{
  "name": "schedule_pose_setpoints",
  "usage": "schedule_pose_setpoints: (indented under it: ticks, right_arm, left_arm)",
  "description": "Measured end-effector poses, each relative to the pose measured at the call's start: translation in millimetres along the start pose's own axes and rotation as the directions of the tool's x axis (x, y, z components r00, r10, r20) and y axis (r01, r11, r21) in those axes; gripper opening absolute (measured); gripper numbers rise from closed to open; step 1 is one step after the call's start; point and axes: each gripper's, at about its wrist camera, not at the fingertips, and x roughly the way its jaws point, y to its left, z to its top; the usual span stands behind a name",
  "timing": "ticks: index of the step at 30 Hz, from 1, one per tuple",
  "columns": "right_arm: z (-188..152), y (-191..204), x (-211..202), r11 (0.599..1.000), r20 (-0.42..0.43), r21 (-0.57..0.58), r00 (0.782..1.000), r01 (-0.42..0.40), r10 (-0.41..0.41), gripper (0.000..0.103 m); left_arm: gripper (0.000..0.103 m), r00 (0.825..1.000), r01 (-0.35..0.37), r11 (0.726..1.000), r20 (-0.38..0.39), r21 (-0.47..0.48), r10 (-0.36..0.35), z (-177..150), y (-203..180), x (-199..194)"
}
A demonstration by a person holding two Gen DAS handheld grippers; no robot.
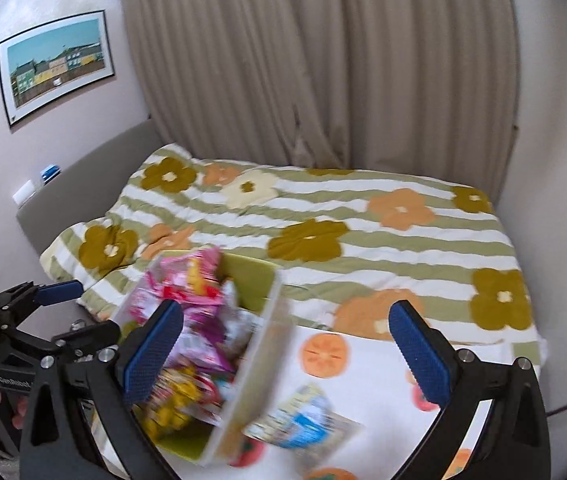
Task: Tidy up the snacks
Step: 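Move both tools back from the box toward the last snacks, then grasp the blue-and-yellow corn bag with left tool while right tool grasps the dark green bar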
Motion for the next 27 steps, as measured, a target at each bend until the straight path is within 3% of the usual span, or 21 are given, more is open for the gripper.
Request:
schedule_pose_setpoints:
  ticks: [10, 16, 20, 27]
  right_arm:
    - [-35, -102, -34, 0.999, -0.014, 0.003, 0.999, 0.044, -0.044, 0.103]
    - [-58, -155, -28, 0.999, -0.075, 0.024, 0.997, 0.028, -0.026, 0.103]
    - [-75, -182, -9, 0.998, -0.132, 0.061, 0.991, 0.015, -0.007, 0.103]
    - [-107, -207, 29, 0.993, -0.213, 0.118, 0.977, 0.013, 0.013, 0.103]
  left_arm:
    - [0.100, 0.998, -0.012, 1.000, -0.065, -0.011, 0.012, -27, -114, 43]
    - [0.100, 0.988, -0.056, 0.998, -0.143, 0.001, 0.056, -50, -154, 87]
    - [0.100, 0.973, -0.093, 0.995, -0.211, 0.037, 0.099, -69, -166, 126]
    - [0.100, 0.930, -0.201, 0.973, -0.290, 0.114, 0.226, -91, -170, 187]
